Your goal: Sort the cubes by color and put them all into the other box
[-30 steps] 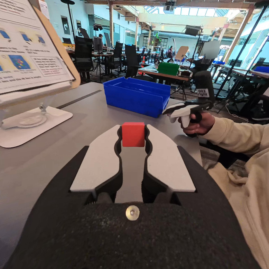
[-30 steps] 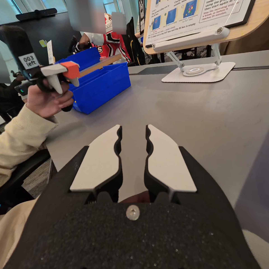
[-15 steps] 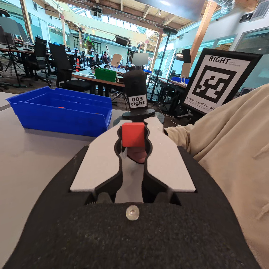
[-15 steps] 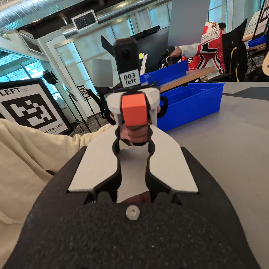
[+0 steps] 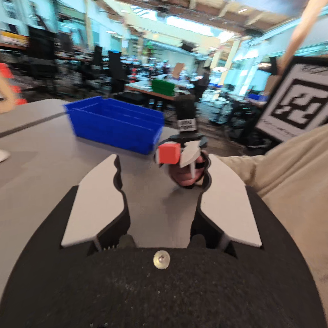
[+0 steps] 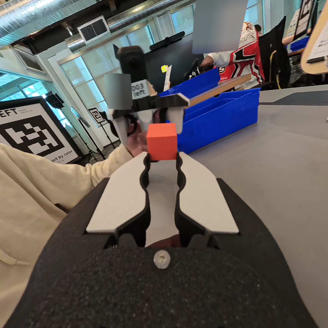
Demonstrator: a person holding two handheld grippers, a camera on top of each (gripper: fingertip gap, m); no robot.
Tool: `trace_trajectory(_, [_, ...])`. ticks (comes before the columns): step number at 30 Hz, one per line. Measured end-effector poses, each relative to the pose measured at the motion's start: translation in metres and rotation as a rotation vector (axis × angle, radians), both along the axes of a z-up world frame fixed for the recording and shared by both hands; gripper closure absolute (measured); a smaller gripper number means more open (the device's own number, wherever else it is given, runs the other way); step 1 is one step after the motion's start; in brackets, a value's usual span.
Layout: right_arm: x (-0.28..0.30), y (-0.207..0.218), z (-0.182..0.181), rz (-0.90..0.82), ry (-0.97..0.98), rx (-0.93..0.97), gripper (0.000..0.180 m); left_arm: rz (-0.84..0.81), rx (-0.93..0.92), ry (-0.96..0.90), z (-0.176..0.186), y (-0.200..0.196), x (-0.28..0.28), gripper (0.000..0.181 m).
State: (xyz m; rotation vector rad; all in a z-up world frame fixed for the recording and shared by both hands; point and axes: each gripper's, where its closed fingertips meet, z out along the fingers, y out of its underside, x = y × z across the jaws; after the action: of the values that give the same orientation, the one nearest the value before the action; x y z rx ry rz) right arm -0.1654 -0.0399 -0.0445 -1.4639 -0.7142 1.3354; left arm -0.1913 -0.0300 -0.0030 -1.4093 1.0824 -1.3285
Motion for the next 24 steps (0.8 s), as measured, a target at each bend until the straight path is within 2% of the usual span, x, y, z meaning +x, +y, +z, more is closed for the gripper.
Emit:
trace_trajectory(3, [0.016, 0.002, -0.004, -0.072, -0.001, -0.003, 0.152, 0.397, 0.085, 0.176, -0.031, 0.031, -0.044, 0.091])
trace_trajectory(5, [0.029, 0.004, -0.009, -0.158, -0.013, -0.001, 0.152, 0.672, 0.139, 0.278, -0.060, 0.046, -0.079, 0.103])
trace_trajectory(7, [0.043, 0.007, -0.016, -0.261, -0.044, 0.005, 0.152, 0.779, 0.173, 0.343, -0.084, 0.041, -0.094, 0.110])
trace_trajectory(11, [0.074, 0.013, -0.009, -0.433, -0.157, 0.063, 0.152, 0.693, 0.143, 0.399, -0.105, 0.023, -0.078, 0.107])
trace_trajectory(14, [0.140, 0.038, 0.020, -0.657, -0.320, 0.065, 0.152, 0.640, 0.148, 0.447, -0.111, 0.017, -0.068, 0.099])
trace_trajectory(18, [0.260, 0.108, 0.029, -0.882, -0.752, -0.058, 0.152, 0.622, 0.188, 0.460, -0.109, 0.014, -0.062, 0.099])
trace_trajectory(21, [0.322, 0.167, -0.017, -0.821, -1.048, -0.349, 0.151, 0.599, 0.195, 0.450, -0.105, 0.013, -0.056, 0.099])
trace_trajectory(24, [0.349, 0.203, -0.068, -0.745, -1.158, -0.657, 0.151, 0.591, 0.198, 0.453, -0.104, 0.011, -0.055, 0.099])
